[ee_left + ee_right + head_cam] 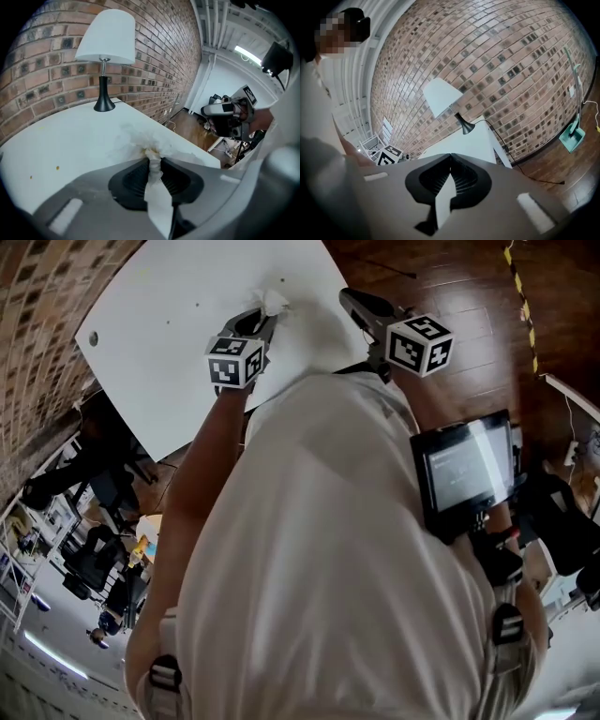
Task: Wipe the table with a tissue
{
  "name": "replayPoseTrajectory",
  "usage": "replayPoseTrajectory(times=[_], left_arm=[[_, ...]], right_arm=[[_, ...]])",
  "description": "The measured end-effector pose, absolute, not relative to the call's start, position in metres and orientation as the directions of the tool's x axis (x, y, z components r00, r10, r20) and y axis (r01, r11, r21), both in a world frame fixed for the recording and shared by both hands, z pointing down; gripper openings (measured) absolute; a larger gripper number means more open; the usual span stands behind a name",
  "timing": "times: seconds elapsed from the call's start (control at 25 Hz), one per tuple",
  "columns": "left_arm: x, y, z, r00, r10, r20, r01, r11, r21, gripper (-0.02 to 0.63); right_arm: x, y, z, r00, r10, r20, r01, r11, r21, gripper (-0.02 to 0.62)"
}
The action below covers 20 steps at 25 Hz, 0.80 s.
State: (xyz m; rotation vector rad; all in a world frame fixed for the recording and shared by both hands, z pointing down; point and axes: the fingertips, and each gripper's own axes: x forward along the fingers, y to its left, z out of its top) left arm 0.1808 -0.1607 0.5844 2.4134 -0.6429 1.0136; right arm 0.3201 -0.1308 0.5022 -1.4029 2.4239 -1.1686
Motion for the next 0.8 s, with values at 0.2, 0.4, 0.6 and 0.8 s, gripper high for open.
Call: replayPoseTrajectory(times=[0.2, 0.4, 0.6, 0.8], left_arm=[[0.193, -0.159, 0.59, 0.635, -0.199, 0.746, -0.517, -0.827, 0.22, 0.078], [0.23, -0.146, 0.593, 0.655, -0.108, 0.748, -0.369, -0.909, 0.192, 0.078], [0.266, -0.151, 0.6, 0.652, -0.048, 0.757, -0.263, -0.95, 0.166, 0.078], [0.28, -0.167, 0.618, 0.58, -0.051, 0.813, -0.281, -0.949, 0.14, 0.077]], right_arm=[[0.318, -0.144, 0.508, -0.573, -0.77, 0.279, -0.693, 0.274, -0.667, 0.008], [0.325, -0.147, 0.514, -0.552, -0.779, 0.297, -0.703, 0.244, -0.667, 0.008], [0.344, -0.143, 0.519, -0.499, -0.804, 0.322, -0.727, 0.186, -0.661, 0.008], [0.358, -0.134, 0.523, -0.462, -0.819, 0.34, -0.738, 0.142, -0.66, 0.008]])
